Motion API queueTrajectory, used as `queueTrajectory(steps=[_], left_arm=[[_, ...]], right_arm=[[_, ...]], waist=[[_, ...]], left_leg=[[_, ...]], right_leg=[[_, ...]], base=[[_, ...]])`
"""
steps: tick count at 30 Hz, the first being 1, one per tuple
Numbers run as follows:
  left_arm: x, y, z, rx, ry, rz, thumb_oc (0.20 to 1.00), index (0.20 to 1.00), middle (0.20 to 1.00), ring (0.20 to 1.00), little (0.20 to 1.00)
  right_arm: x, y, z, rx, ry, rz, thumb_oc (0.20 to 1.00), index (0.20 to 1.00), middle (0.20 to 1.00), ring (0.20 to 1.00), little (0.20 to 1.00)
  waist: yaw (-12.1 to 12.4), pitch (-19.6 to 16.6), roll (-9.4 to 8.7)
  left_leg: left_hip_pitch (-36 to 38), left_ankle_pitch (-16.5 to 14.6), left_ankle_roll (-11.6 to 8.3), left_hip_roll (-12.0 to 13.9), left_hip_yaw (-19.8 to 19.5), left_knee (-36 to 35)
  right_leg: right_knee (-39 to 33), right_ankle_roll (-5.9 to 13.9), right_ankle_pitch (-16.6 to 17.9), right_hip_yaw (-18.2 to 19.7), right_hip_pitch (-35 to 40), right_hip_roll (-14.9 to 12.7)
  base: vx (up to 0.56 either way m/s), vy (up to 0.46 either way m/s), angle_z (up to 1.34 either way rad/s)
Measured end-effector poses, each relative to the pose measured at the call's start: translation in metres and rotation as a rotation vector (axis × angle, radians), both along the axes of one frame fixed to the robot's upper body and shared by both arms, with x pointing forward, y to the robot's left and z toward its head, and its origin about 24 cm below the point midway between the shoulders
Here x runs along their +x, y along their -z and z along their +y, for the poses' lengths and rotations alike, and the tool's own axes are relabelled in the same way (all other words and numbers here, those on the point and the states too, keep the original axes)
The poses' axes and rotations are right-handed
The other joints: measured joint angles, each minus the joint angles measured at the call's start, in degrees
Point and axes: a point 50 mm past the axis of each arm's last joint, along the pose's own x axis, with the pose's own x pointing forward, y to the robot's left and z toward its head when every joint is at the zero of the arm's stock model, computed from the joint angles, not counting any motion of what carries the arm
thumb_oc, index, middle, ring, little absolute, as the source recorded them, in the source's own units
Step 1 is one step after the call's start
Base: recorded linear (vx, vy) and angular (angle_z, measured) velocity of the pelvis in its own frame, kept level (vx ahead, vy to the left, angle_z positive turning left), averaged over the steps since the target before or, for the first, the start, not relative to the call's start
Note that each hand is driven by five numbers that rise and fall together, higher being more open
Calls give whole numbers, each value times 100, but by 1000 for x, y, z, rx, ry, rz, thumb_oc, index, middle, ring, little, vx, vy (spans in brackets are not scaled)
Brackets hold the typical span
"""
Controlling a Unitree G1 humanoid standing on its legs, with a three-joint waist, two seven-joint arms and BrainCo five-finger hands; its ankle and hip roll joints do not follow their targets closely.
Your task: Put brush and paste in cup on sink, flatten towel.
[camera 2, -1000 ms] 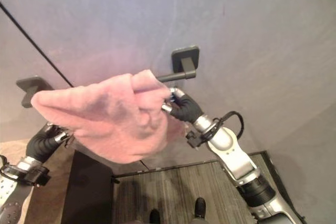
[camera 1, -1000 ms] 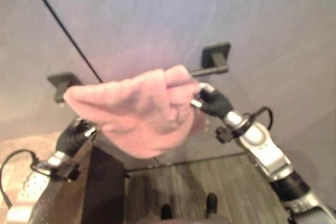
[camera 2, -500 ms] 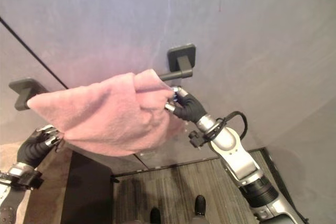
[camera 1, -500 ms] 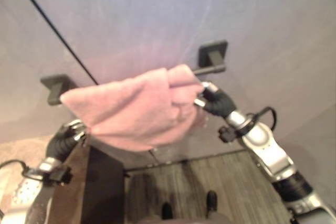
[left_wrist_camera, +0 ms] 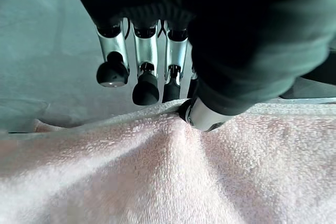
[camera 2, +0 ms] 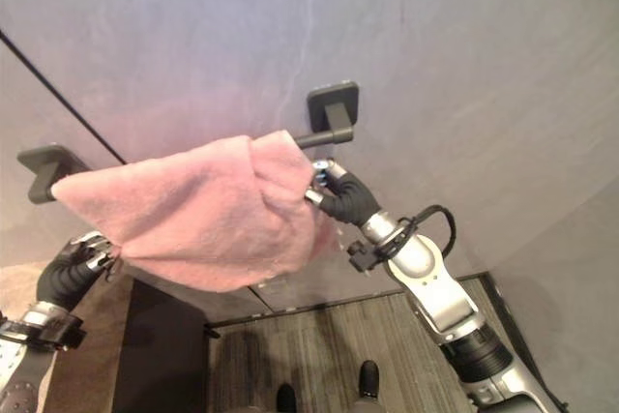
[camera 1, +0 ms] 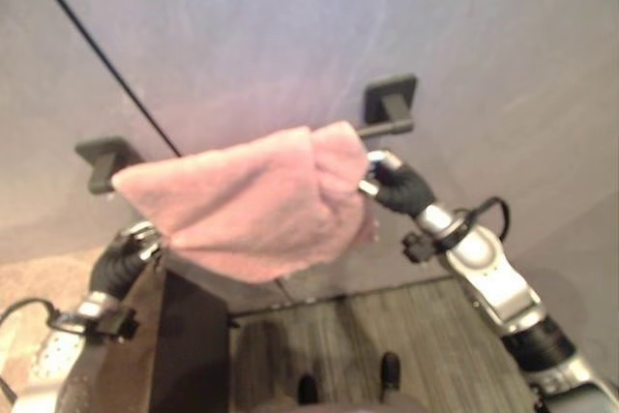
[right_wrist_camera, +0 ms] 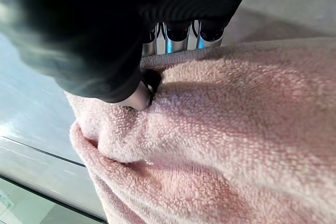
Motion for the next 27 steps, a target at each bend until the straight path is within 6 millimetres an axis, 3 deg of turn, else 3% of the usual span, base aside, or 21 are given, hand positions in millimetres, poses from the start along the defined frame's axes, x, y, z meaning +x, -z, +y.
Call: queueTrajectory(steps=[15, 23, 27], left_arm=[[-2, 7, 0, -18, -35, -1, 200, 200, 200, 200, 200], [-10, 20, -1, -58, -69, 27, 200, 200, 200, 200, 200], [-11, 24, -1, -71, -66, 27, 200, 200, 200, 200, 200]], right_arm=[[1, -3, -3, 35, 31, -21, 200, 200, 200, 200, 200], [-2, 16, -14, 74, 81, 51, 200, 200, 200, 200, 200], [0, 15, -18, 89, 99, 28, 200, 200, 200, 200, 200]], waist=[[-3, -2, -1], [-12, -5, -12], [3, -16, -27]], left_leg=[[18, -1, 0, 1, 17, -1], [24, -7, -3, 9, 46, -12], [26, -6, -2, 12, 33, -17]], right_leg=[[-1, -1, 1, 18, 8, 6], [-6, -3, 1, 41, 4, 17], [-10, -3, 1, 31, 10, 16]], base=[[0, 0, 0], [4, -2, -1], [0, 0, 0]])
